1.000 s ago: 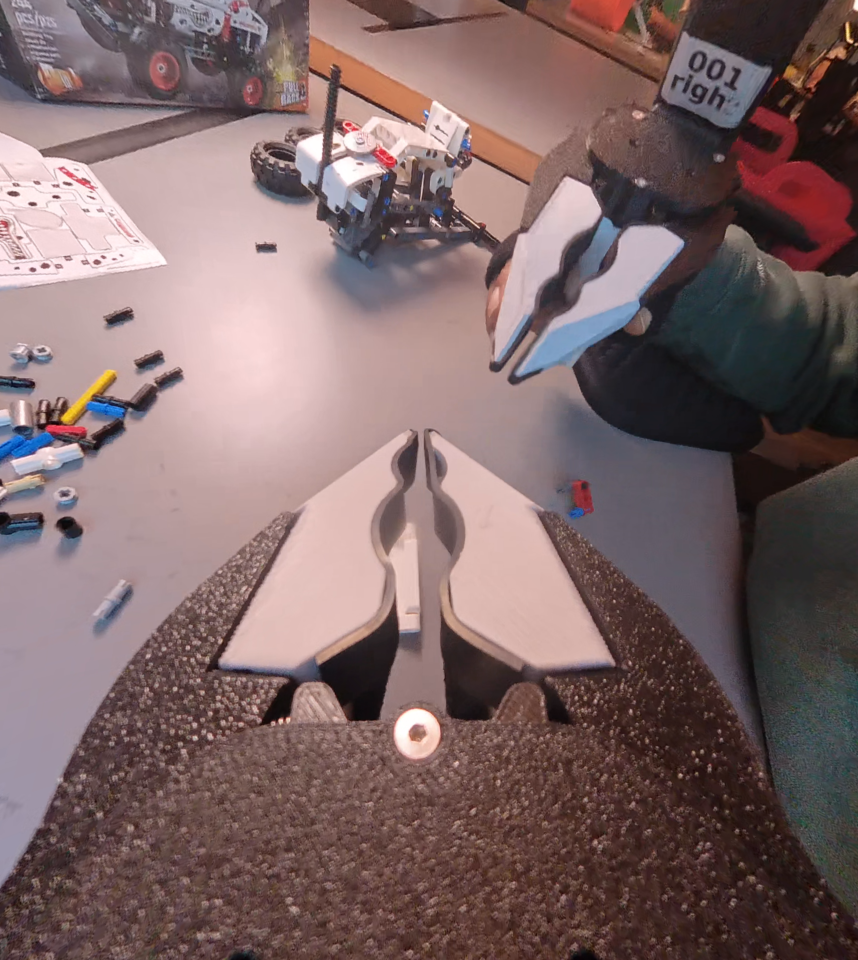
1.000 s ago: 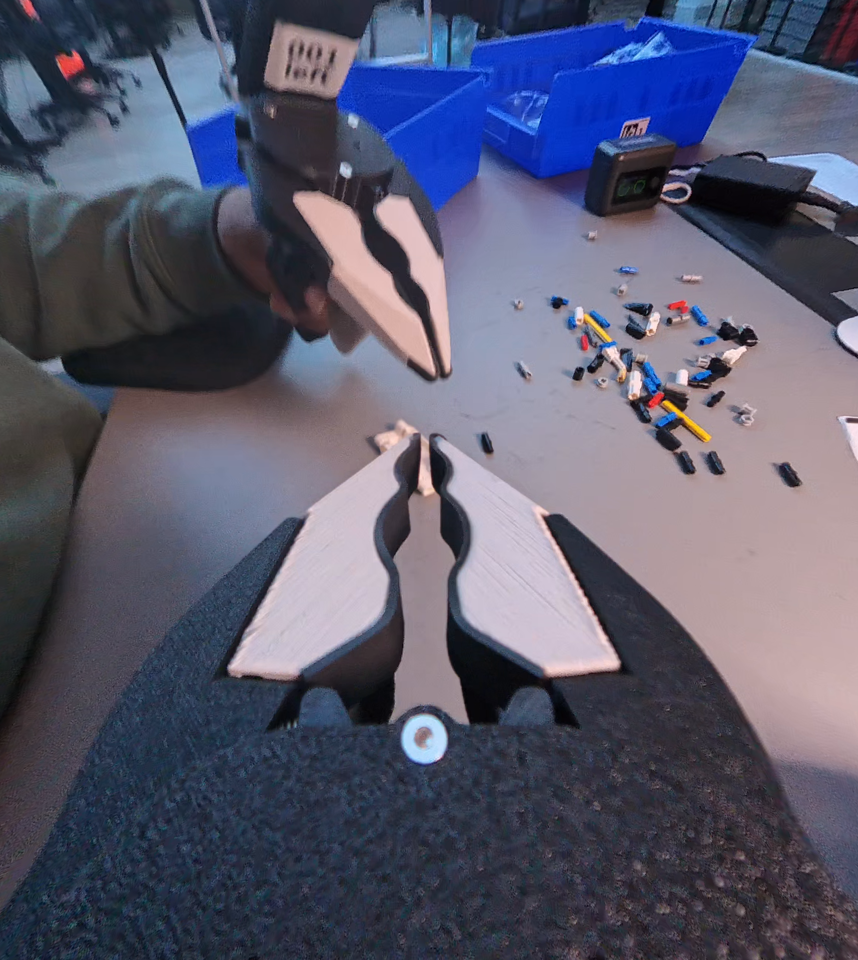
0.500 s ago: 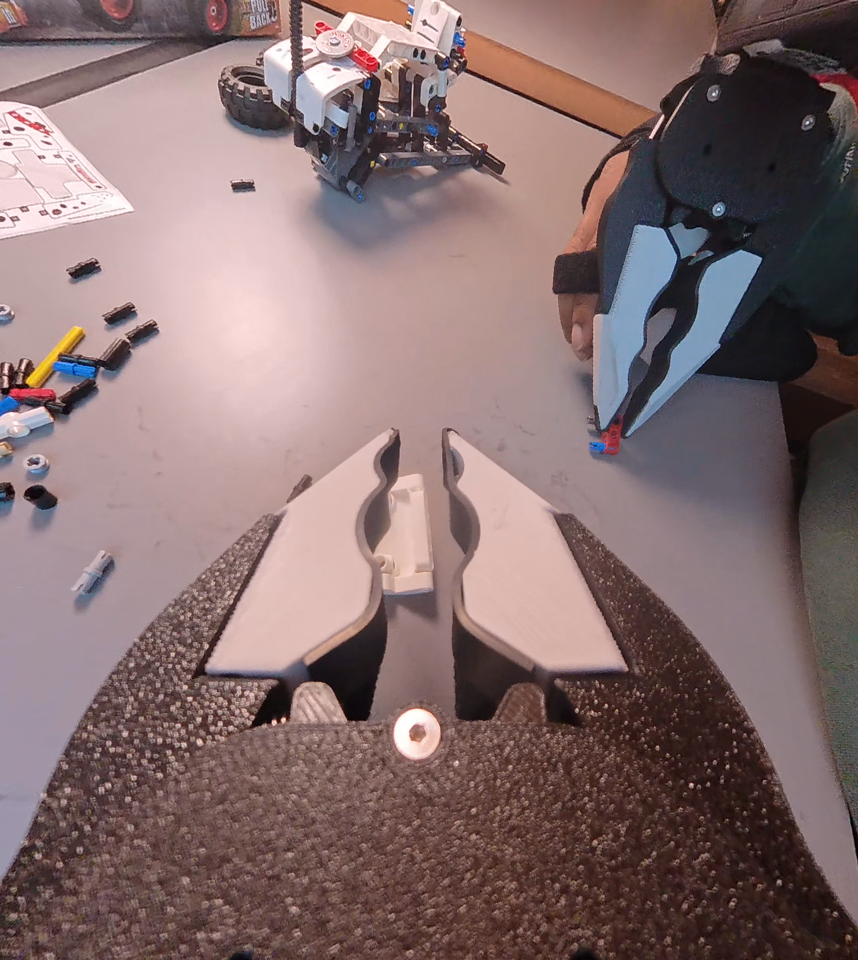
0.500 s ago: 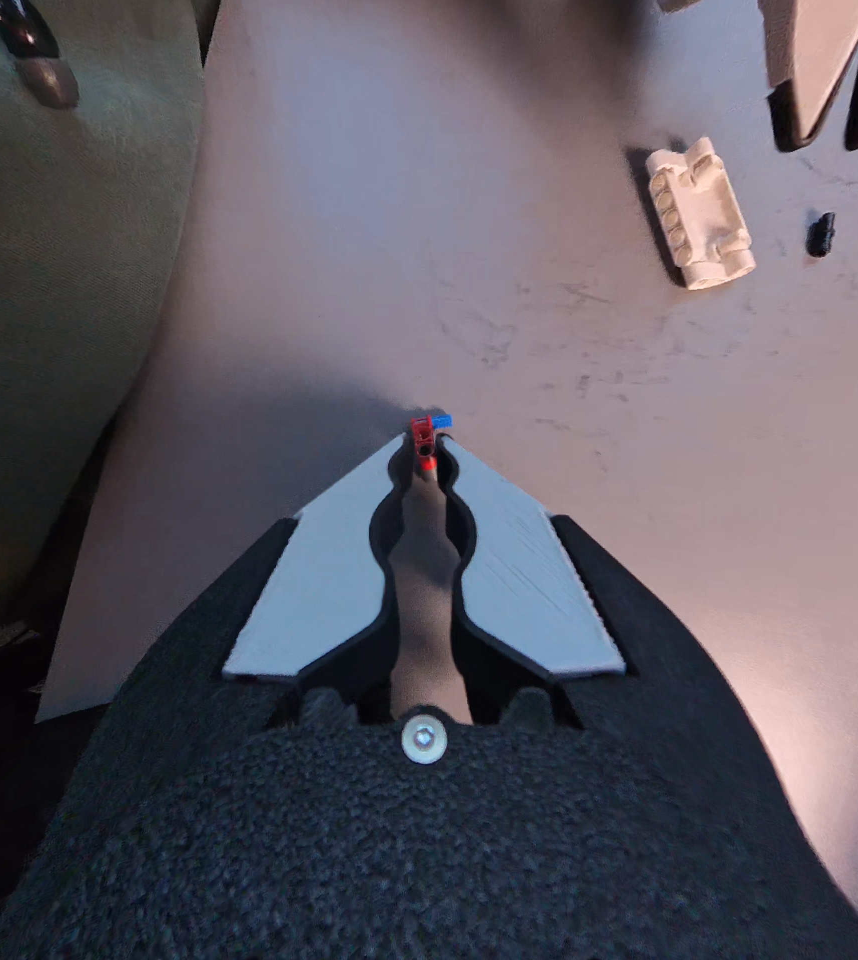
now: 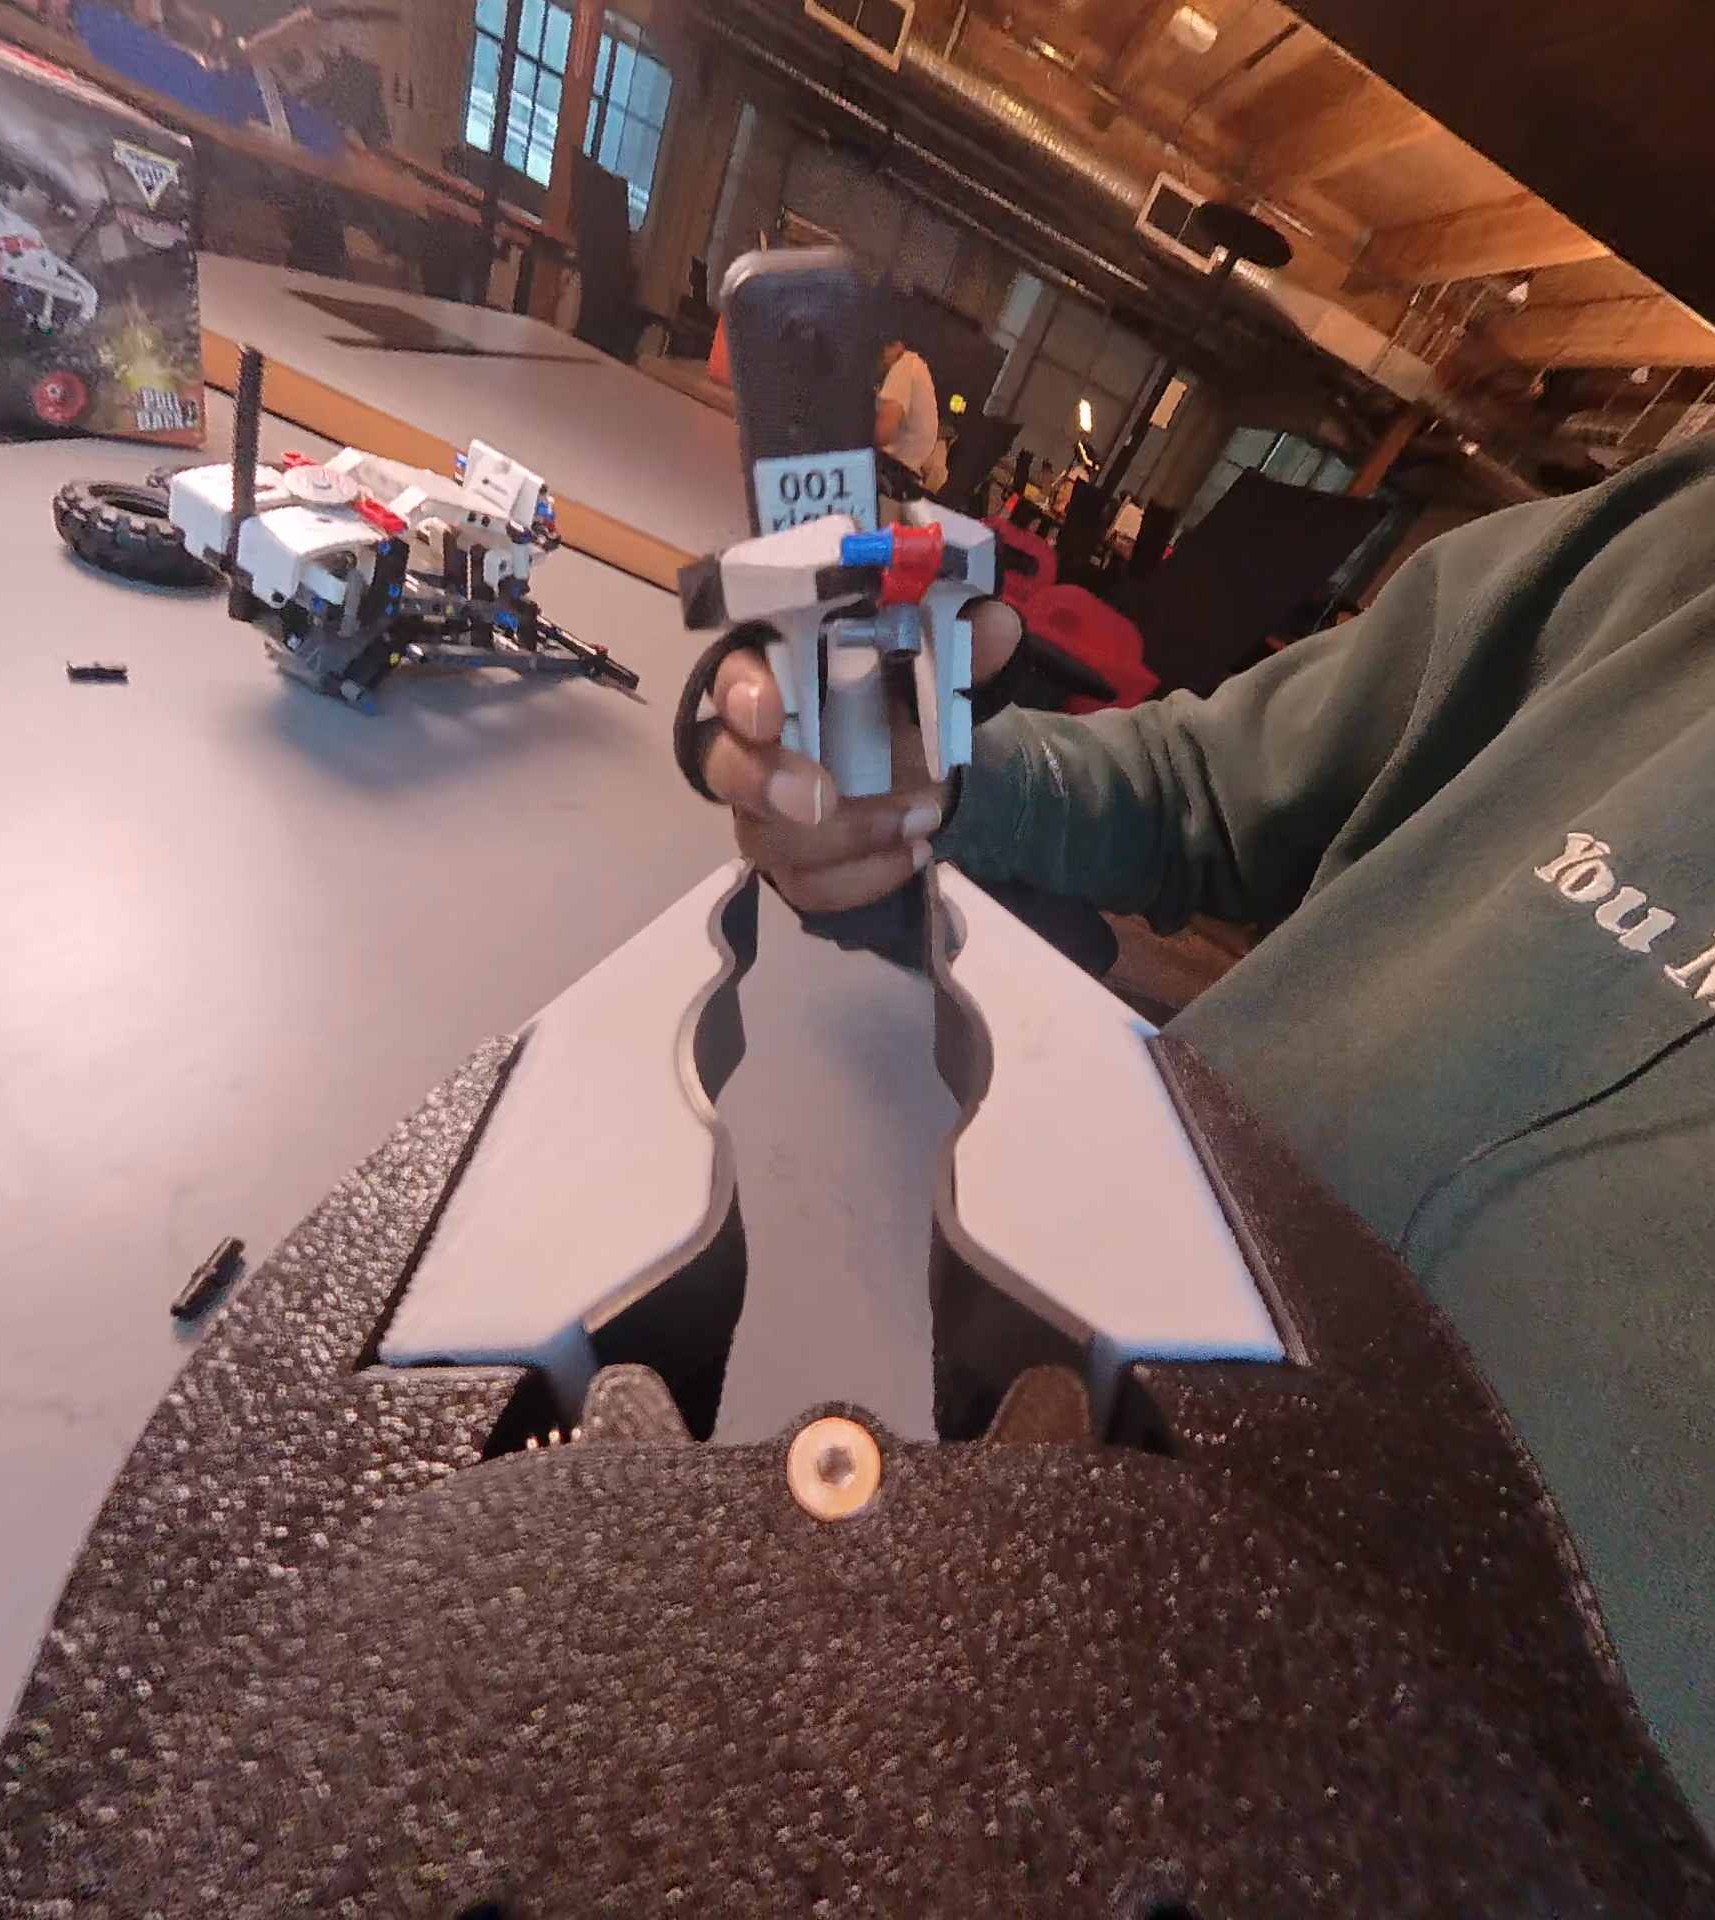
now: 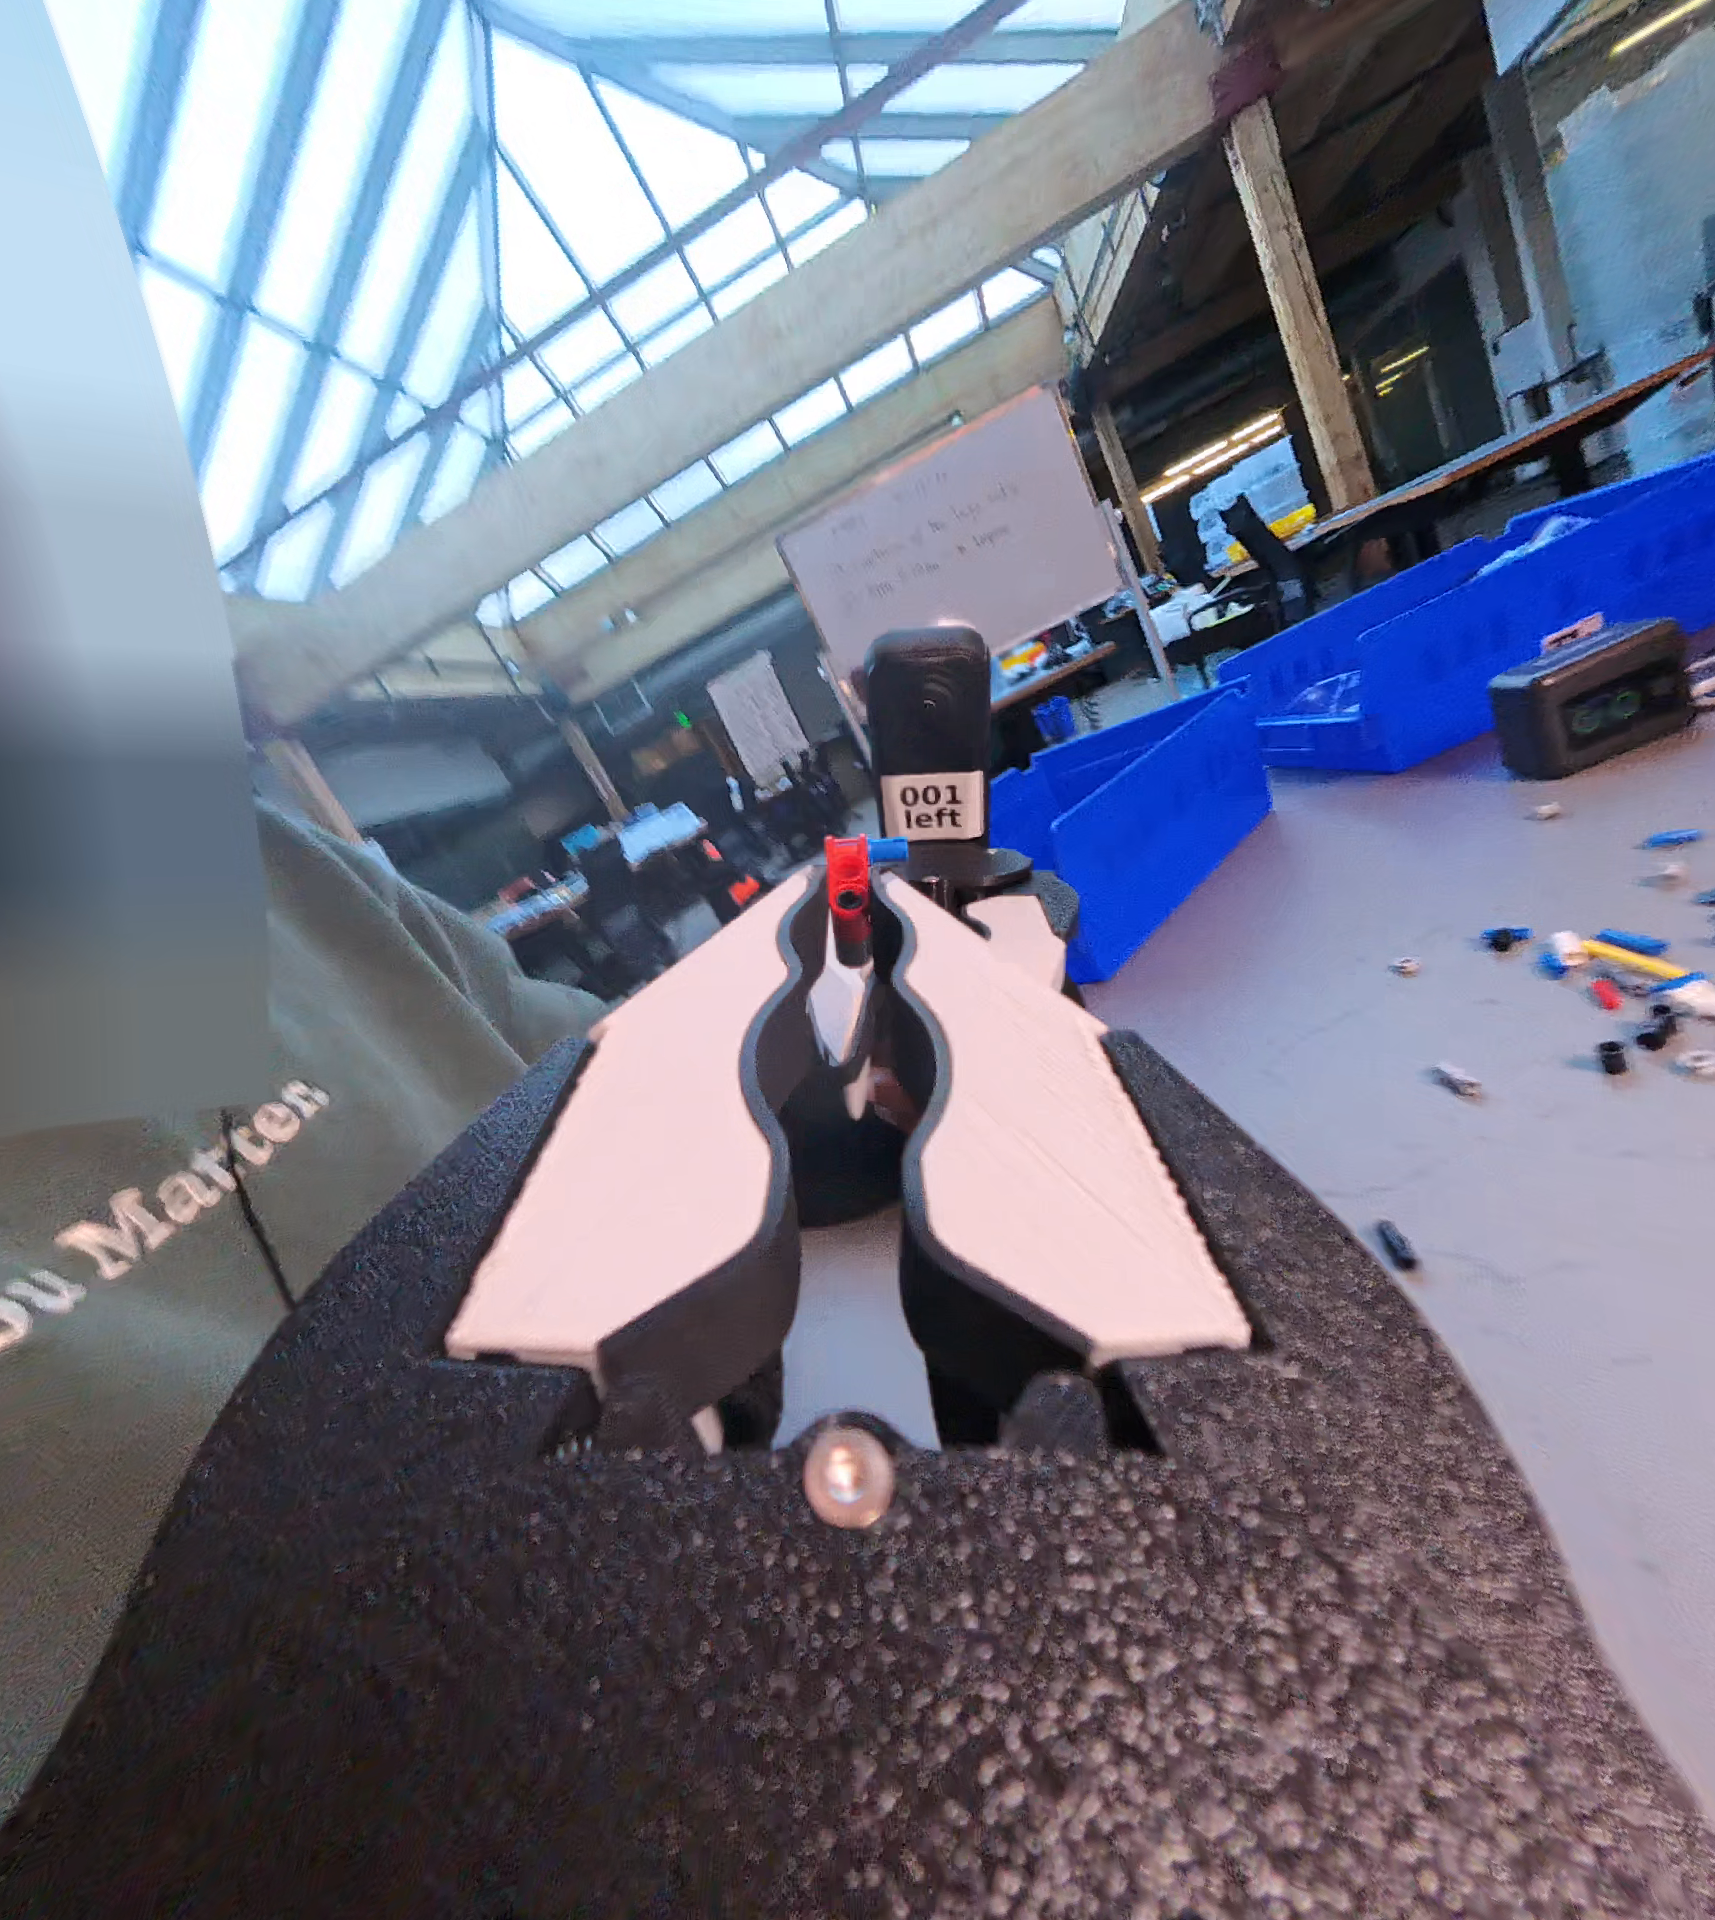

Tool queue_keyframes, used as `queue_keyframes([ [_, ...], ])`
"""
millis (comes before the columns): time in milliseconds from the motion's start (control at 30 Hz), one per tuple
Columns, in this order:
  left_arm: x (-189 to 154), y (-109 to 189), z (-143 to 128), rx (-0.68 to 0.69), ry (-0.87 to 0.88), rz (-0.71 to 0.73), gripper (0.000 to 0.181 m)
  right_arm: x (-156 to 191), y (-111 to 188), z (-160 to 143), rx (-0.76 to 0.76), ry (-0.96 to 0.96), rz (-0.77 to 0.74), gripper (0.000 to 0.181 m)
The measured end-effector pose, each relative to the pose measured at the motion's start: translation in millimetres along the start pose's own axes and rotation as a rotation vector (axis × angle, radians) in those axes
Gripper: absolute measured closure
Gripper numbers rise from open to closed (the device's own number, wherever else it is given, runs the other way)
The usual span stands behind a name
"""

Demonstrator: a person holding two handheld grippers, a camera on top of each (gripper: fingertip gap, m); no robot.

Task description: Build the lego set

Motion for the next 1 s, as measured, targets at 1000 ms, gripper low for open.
queue_keyframes([
  [1000,55.9,39.0,-58.9,0.591,-0.082,0.435,0.148,-27.6,-5.3,-123.4,0.987,0.762,-0.224,0.174],
])
Point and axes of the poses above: each gripper's, where its closed fingertips meet, y back along the fingers, z out of its top, x = y × z across the jaws, the point moved 5 cm from there along y, back along the fingers
